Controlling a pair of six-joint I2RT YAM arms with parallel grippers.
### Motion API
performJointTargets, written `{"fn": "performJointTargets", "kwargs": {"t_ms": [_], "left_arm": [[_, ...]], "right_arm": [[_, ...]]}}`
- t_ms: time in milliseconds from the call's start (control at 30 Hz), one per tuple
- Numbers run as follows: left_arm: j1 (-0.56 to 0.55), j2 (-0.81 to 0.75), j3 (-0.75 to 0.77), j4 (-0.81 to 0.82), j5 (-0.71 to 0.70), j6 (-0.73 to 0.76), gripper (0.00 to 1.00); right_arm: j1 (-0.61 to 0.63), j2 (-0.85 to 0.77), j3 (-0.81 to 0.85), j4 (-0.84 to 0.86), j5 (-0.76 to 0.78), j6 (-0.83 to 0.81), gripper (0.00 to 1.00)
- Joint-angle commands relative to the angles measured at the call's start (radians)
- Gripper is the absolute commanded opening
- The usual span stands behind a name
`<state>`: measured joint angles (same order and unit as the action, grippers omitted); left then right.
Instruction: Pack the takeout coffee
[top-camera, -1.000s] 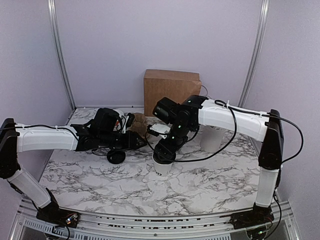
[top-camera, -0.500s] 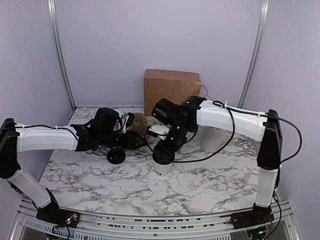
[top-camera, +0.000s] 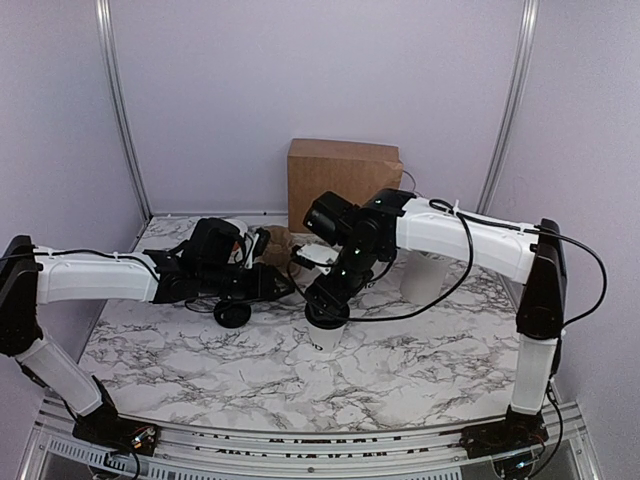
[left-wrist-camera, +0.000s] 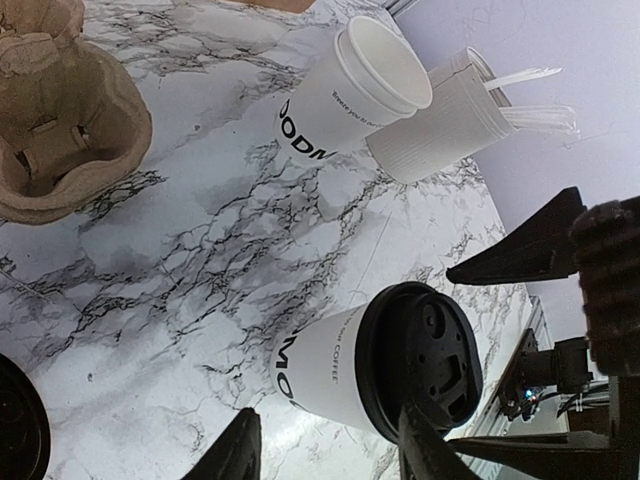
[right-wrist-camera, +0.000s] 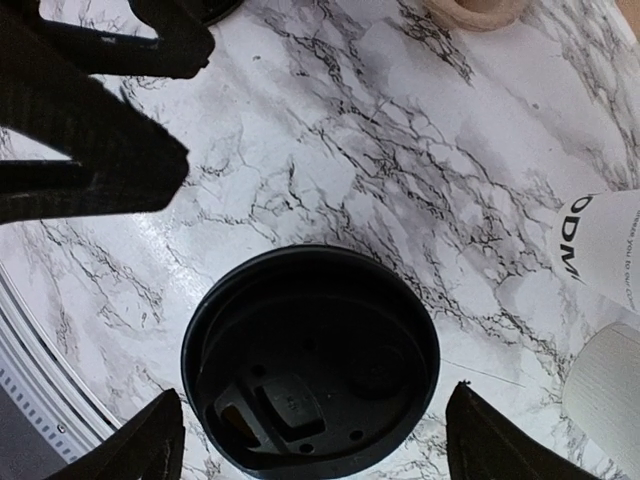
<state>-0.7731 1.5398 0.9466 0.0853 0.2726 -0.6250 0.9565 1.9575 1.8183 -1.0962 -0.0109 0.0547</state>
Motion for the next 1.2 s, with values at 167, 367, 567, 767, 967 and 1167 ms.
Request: {"fn": "performJointTargets", "kwargs": {"t_ms": [167, 367, 567, 767, 967, 1167], "left_arm": [[-0.032, 0.029, 0.034, -0.047, -0.002, 0.007, 0.53], [-0.061, 0.041, 0.074, -0.094, -0.038, 0.004, 0.54], [-0.095, 0.054, 0.116, -0.151, -0.078, 0.013, 0.55], [-0.122, 0.060, 0.183, -0.230, -0.122, 0.033, 0.53], [-0.148, 0.086, 0.252, -0.281, -0.145, 0.051, 0.43], [-0.164, 0.121, 0.281, -0.281, -0.153, 0.050, 0.35]], "right_arm": [[-0.043, -0.211, -0.177, 0.196, 0.001, 0.081, 0.86], [-0.146, -0.393, -0.447, 0.524, -0.175, 0.196, 0.74], [-0.179, -0.482, -0.659, 0.805, -0.345, 0.329, 0.56], [-0.203, -0.497, -0.784, 1.008, -0.449, 0.434, 0.30], [-0.213, -0.485, -0.842, 1.108, -0.503, 0.485, 0.17], [-0.221, -0.475, -0.896, 1.209, -0.532, 0.538, 0.10]]}}
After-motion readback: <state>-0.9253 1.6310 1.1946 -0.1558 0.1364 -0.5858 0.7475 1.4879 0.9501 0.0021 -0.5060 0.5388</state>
